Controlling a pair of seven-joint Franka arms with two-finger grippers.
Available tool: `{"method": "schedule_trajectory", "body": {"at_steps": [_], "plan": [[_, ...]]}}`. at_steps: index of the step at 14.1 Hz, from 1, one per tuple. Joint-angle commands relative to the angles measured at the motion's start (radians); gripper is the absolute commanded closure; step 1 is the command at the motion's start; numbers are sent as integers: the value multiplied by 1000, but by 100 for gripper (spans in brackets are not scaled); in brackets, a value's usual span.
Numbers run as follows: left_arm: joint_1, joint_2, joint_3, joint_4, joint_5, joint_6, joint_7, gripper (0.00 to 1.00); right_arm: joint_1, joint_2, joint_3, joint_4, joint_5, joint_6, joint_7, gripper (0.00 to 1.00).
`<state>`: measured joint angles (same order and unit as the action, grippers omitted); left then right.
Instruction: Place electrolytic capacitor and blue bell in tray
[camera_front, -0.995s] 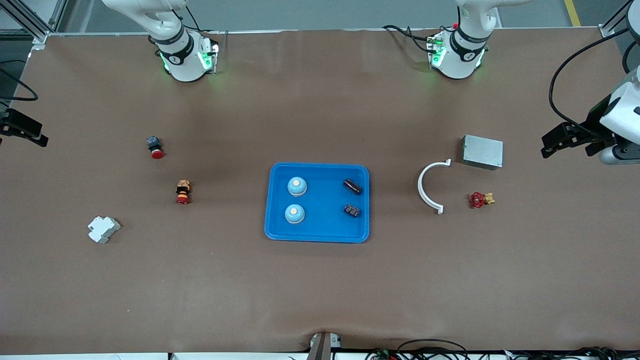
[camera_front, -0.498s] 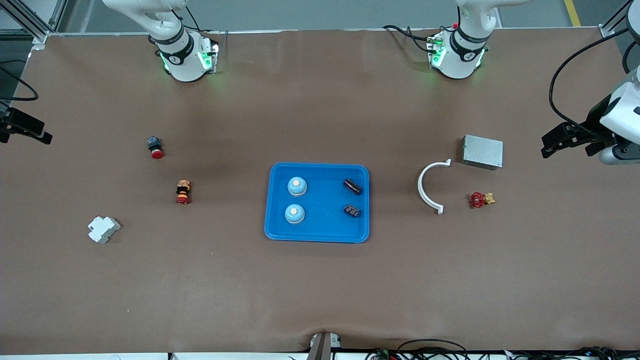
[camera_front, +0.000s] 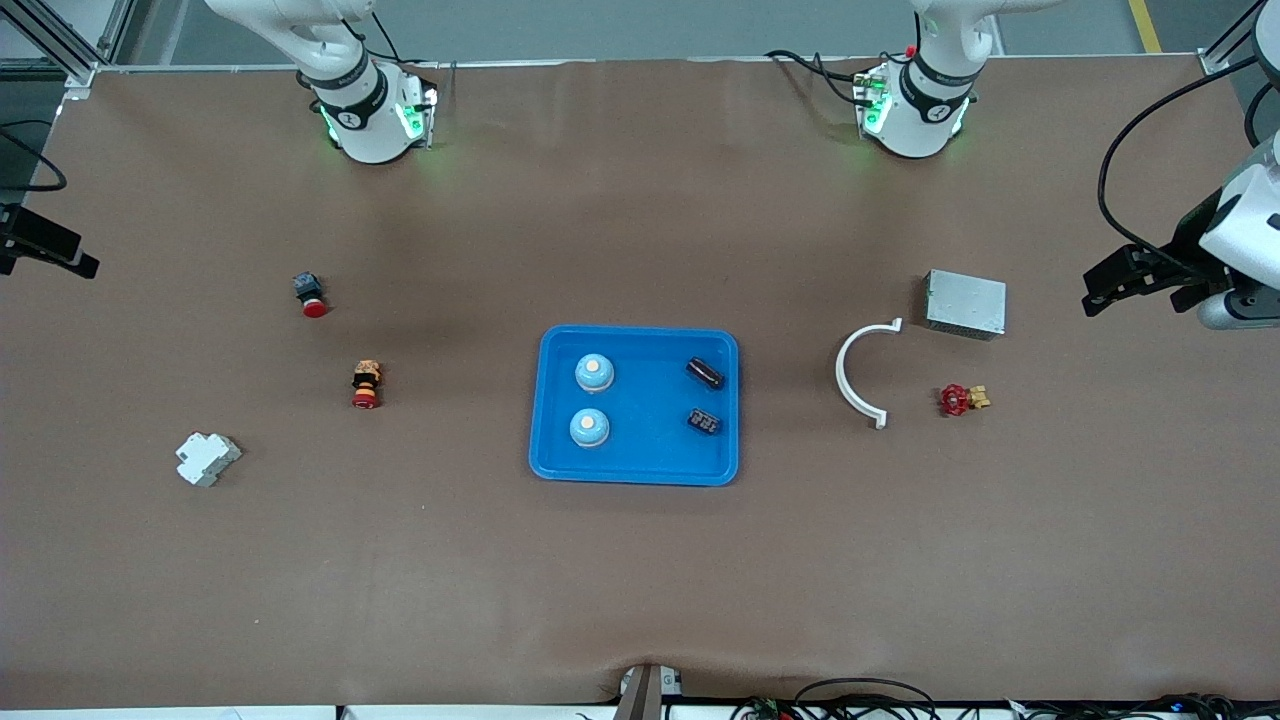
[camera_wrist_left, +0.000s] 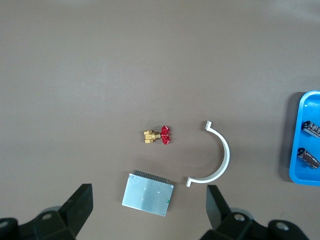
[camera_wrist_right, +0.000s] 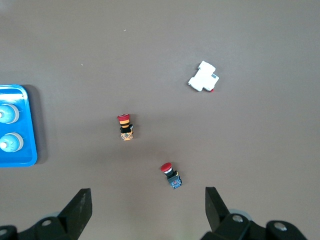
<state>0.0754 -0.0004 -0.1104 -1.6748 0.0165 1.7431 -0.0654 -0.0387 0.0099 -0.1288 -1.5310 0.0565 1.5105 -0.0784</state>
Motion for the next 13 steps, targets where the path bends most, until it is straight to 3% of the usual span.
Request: {"method": "schedule_trajectory", "body": {"at_steps": [1, 13], "plan": [[3, 10, 0, 24, -17, -24, 13, 0, -17, -27, 15, -18, -1, -6, 9, 0], [3, 11, 0, 23, -17, -25, 10, 0, -13, -42, 20, -5, -57, 2, 5, 0]]}}
